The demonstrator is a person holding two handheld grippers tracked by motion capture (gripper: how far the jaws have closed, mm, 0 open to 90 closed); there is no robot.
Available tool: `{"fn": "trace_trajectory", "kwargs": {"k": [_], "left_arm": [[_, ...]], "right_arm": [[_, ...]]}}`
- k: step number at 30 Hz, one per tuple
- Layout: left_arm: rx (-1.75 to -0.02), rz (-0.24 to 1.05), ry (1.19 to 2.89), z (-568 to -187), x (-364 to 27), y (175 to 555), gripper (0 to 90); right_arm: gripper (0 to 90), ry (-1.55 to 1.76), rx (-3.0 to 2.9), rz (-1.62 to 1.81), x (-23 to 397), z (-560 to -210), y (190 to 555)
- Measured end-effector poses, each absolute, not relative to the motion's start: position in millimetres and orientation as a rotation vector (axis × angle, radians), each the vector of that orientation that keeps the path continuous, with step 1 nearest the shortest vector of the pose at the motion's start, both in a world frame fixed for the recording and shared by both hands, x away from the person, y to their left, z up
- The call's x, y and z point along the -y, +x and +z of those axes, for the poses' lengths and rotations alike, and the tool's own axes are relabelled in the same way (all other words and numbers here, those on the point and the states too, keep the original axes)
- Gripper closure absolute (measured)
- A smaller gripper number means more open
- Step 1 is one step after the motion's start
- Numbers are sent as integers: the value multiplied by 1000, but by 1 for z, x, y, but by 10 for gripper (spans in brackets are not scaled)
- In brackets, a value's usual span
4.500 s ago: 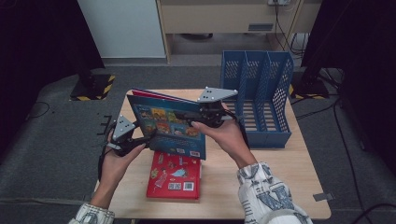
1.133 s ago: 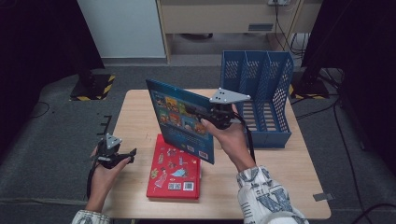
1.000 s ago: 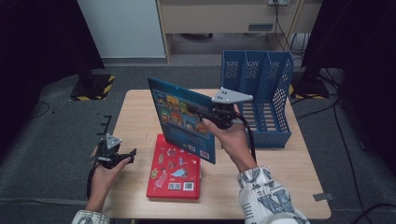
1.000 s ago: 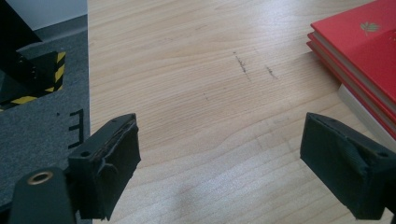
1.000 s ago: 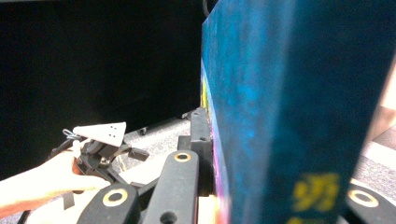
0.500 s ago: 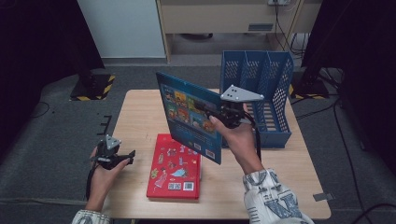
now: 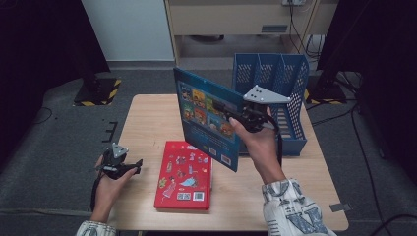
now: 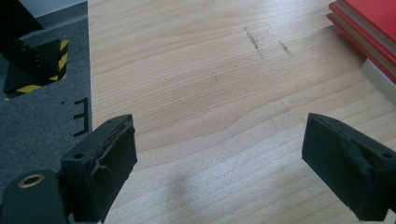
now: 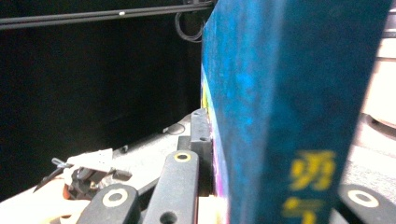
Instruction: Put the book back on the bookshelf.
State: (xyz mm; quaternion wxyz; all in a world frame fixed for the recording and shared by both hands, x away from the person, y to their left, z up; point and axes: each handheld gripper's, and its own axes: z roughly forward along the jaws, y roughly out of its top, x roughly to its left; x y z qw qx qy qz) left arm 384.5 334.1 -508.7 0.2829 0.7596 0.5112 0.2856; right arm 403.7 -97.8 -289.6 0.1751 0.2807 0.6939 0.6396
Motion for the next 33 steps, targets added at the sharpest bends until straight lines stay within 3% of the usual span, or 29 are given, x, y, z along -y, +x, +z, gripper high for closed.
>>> {"fn": "trace_trajectory", "kwargs": {"k": [33], "left_arm": [[-1381, 731, 2054, -515, -332, 386, 53]], "right_arm": [[832, 926, -1825, 1763, 154, -260, 390]]}}
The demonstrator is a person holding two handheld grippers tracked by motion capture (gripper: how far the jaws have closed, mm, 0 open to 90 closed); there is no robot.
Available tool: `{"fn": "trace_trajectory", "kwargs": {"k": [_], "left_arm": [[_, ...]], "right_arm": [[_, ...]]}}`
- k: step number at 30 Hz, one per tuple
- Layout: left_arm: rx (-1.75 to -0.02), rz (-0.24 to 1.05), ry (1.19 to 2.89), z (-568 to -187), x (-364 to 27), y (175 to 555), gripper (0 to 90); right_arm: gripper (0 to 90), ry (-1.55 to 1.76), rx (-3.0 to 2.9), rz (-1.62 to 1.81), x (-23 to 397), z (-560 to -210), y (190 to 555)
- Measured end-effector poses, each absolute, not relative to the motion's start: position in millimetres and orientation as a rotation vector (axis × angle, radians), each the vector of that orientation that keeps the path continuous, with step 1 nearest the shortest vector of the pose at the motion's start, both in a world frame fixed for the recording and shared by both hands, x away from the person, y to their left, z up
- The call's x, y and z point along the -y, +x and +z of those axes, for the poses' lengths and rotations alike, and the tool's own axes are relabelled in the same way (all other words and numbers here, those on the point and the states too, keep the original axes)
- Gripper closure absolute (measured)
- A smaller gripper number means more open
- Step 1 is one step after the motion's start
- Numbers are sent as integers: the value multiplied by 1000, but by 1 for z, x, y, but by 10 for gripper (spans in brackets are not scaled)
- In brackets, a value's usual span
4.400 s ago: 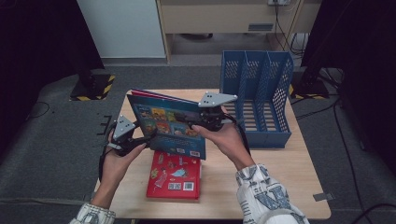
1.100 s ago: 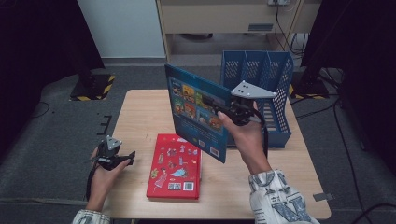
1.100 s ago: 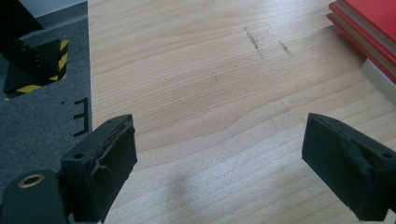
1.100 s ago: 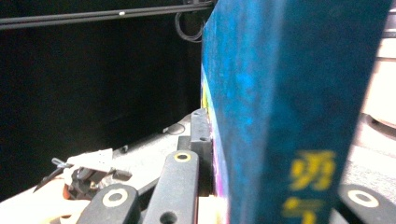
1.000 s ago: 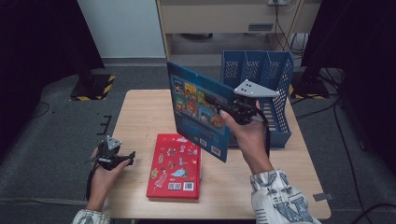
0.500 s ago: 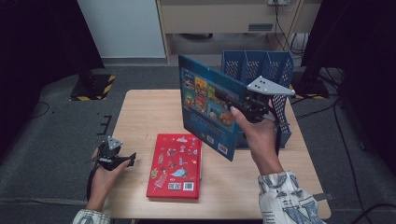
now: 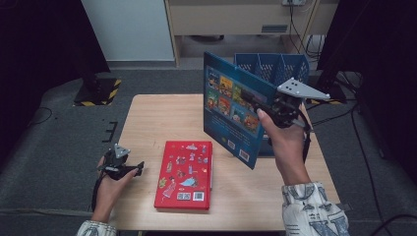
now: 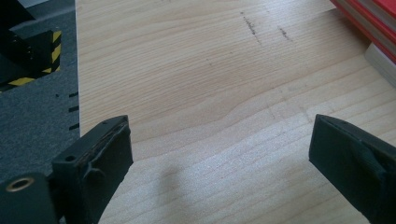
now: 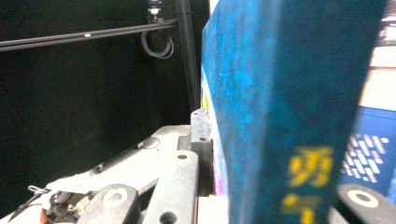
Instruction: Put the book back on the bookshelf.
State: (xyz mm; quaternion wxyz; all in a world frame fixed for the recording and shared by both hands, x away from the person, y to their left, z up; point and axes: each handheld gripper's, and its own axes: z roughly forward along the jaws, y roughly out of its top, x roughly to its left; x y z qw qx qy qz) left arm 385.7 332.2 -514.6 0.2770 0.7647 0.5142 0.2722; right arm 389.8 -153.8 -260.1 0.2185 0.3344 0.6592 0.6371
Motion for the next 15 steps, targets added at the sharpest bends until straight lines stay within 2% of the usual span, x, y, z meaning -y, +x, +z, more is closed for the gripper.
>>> {"fn": "trace_trajectory", "kwargs": {"k": [15], "left_arm": [[-1384, 731, 2053, -514, -333, 386, 54]], "right_arm": [[832, 1001, -1732, 1730, 191, -251, 383]]}}
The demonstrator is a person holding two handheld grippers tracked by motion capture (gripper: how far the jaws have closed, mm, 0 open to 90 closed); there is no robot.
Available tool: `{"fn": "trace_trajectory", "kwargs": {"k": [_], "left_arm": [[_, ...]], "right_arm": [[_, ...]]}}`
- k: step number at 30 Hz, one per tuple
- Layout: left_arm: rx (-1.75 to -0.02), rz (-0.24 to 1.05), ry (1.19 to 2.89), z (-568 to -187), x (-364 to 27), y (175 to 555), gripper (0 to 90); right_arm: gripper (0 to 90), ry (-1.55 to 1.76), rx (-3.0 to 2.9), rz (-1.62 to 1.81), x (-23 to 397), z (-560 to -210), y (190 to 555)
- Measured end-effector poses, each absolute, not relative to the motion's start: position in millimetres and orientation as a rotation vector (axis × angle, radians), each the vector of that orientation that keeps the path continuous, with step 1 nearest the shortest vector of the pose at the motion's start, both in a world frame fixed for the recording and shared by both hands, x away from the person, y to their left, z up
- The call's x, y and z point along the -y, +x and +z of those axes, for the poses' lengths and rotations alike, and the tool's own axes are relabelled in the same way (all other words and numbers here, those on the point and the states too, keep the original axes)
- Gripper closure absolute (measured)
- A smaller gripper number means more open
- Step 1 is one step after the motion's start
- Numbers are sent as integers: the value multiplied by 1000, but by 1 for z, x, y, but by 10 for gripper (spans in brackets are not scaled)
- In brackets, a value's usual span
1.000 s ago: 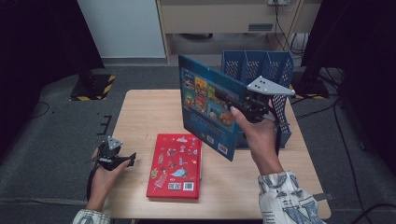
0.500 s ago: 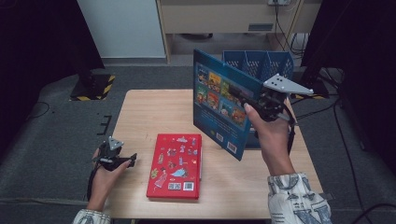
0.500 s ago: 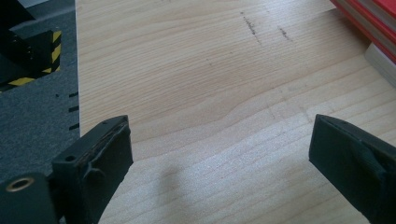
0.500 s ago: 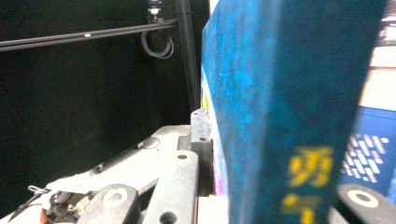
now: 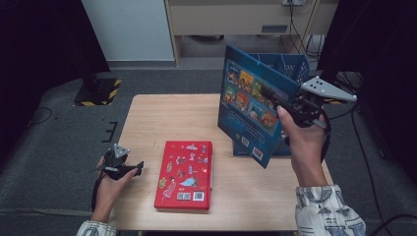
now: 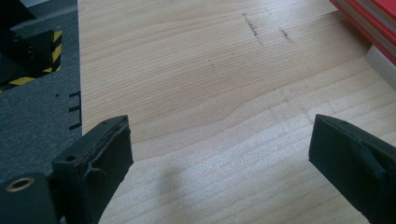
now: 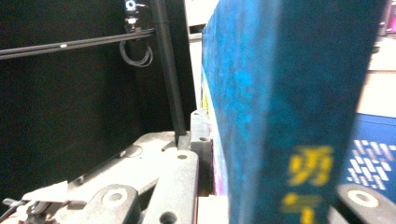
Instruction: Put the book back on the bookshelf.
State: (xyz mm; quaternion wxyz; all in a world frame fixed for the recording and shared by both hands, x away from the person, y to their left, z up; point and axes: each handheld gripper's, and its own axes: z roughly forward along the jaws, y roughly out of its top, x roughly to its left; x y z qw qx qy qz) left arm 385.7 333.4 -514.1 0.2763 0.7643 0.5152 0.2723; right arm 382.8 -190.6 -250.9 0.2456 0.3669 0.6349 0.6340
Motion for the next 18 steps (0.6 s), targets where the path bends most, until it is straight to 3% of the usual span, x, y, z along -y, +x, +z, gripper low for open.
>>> {"fn": "trace_trajectory", "kwargs": {"k": [18], "left_arm": [[-1375, 742, 2051, -512, -333, 385, 55]], "right_arm": [[832, 1104, -1645, 1590, 208, -251, 392]]}}
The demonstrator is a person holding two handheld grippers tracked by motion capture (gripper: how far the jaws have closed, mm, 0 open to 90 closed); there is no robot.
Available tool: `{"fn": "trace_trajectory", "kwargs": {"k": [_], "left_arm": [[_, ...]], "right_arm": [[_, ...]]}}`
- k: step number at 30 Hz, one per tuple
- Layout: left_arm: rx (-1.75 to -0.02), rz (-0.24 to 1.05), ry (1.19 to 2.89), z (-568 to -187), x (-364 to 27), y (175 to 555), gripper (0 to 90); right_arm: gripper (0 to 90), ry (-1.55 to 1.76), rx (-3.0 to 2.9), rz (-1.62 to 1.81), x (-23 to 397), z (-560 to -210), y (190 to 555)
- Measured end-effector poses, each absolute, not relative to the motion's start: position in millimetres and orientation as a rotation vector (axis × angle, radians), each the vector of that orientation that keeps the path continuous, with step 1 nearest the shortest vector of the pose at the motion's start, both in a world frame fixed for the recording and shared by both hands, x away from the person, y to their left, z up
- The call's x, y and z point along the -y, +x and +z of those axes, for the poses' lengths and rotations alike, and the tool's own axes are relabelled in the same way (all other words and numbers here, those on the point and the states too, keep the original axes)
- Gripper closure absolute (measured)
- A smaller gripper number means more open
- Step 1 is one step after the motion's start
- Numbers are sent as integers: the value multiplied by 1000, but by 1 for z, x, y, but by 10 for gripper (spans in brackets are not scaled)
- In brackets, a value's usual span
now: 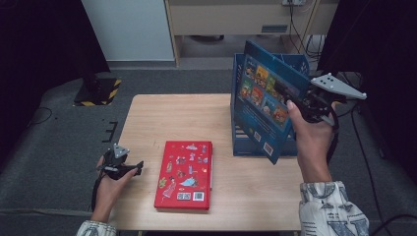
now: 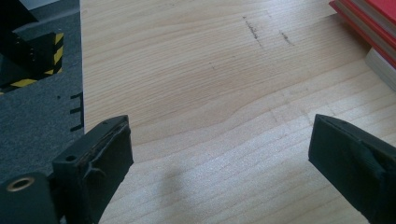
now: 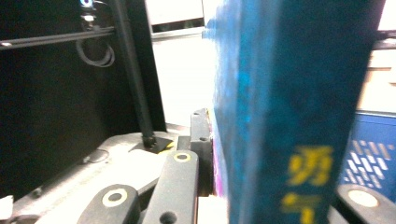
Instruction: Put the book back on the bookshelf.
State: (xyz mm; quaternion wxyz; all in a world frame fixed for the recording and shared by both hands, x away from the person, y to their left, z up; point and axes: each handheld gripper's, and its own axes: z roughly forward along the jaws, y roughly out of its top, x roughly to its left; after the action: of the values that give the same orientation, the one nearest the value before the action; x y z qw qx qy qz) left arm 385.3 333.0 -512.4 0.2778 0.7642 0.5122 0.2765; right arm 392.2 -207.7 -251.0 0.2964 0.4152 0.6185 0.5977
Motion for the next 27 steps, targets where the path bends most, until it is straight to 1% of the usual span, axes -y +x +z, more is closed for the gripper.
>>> {"fn": "trace_trajectory", "kwargs": {"k": [18, 27], "left_arm": [[-1360, 749, 2051, -511, -331, 385, 56], [-1357, 742, 2055, -511, -330, 385, 57]], "right_arm": [[832, 1192, -1585, 1475, 191, -262, 436], [832, 1225, -1569, 1467, 190, -269, 449]]}}
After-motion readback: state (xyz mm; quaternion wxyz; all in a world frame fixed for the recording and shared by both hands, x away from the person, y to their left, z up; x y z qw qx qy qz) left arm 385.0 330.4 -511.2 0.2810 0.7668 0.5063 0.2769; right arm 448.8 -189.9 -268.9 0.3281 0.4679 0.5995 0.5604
